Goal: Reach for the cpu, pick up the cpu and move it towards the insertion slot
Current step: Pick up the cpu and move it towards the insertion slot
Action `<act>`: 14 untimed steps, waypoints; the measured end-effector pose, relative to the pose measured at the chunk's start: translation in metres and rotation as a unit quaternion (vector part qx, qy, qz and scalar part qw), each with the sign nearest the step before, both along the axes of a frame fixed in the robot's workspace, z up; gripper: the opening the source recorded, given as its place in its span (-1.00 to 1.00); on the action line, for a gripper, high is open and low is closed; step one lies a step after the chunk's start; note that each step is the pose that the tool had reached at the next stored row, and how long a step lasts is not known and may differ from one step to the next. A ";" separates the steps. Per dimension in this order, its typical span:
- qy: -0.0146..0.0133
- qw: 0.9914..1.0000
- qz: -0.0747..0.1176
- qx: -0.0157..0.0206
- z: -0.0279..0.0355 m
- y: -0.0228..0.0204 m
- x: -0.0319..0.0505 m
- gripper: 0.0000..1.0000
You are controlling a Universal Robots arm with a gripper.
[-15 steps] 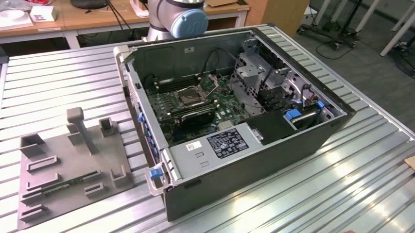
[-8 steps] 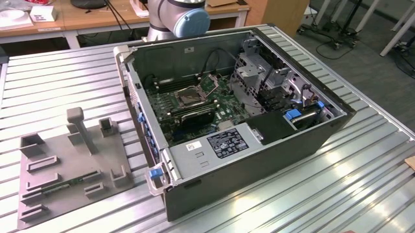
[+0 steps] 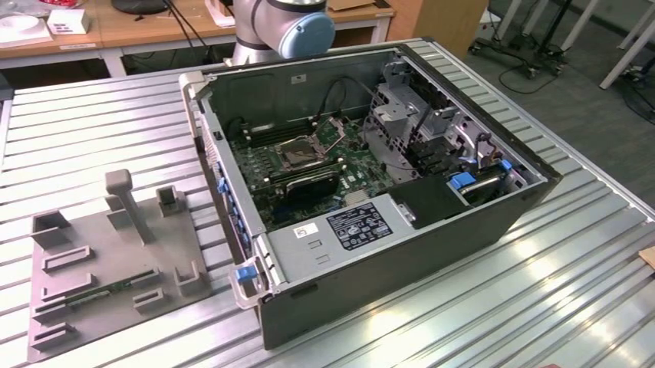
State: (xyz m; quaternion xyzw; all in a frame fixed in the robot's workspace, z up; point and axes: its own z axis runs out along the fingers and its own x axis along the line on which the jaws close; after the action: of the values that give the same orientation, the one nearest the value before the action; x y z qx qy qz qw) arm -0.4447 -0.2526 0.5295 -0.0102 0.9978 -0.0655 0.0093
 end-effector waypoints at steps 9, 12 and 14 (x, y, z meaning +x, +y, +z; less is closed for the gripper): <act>0.000 1.000 0.000 0.000 -0.0007 -0.0308 0.0003 0.08; 0.000 1.000 0.000 0.000 -0.0009 -0.0410 0.0004 0.08; 0.000 1.000 0.000 0.000 -0.0011 -0.0478 0.0004 0.08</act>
State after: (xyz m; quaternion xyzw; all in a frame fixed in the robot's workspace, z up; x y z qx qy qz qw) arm -0.4443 -0.3004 0.5283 -0.0103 0.9978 -0.0655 0.0092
